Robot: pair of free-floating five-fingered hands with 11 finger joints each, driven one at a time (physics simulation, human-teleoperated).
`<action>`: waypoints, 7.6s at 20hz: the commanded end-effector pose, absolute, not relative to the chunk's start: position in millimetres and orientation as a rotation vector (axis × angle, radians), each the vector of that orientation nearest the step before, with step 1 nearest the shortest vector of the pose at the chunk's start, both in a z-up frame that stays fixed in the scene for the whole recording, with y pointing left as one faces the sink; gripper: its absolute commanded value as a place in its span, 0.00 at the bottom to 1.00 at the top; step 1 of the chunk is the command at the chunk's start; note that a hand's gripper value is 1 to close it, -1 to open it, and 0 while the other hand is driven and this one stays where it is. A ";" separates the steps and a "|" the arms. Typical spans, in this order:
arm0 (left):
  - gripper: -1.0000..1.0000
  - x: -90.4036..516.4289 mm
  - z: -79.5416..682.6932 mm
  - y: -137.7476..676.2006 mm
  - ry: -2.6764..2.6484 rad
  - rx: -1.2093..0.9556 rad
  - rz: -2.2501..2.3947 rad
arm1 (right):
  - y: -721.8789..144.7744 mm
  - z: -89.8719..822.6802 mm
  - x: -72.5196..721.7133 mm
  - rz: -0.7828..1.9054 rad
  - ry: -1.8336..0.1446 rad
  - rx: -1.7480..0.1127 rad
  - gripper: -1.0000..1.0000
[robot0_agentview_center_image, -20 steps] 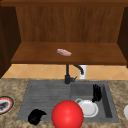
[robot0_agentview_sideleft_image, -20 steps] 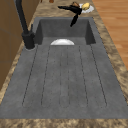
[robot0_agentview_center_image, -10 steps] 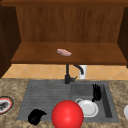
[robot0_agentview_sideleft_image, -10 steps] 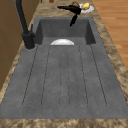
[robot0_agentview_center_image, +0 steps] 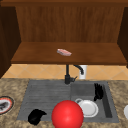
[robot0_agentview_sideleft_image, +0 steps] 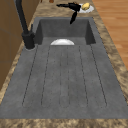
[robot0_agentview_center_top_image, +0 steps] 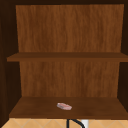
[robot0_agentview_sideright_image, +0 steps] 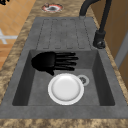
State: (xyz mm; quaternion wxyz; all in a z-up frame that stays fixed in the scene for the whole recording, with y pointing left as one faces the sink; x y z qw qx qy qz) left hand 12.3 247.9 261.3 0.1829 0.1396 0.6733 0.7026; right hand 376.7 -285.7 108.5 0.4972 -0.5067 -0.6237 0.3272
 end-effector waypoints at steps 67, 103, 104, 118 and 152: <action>0.50 12.3 261.3 247.9 1.900 0.394 1.982 | -661.4 246.0 307.0 0.738 -1.445 -1.031 0.00; 0.50 12.3 261.3 247.9 1.900 0.394 1.982 | -740.1 458.0 260.9 0.724 -1.241 -0.929 0.00; 0.50 12.3 261.3 247.9 1.900 0.394 1.982 | -737.0 460.2 256.2 0.741 -1.214 -0.919 0.00; 0.50 12.3 261.3 247.9 1.900 0.394 1.982 | -665.4 473.7 238.3 0.743 -1.126 -0.993 0.00; 0.50 12.3 261.3 247.9 1.900 0.394 1.982 | -471.3 504.5 180.4 0.724 -1.198 -1.341 0.00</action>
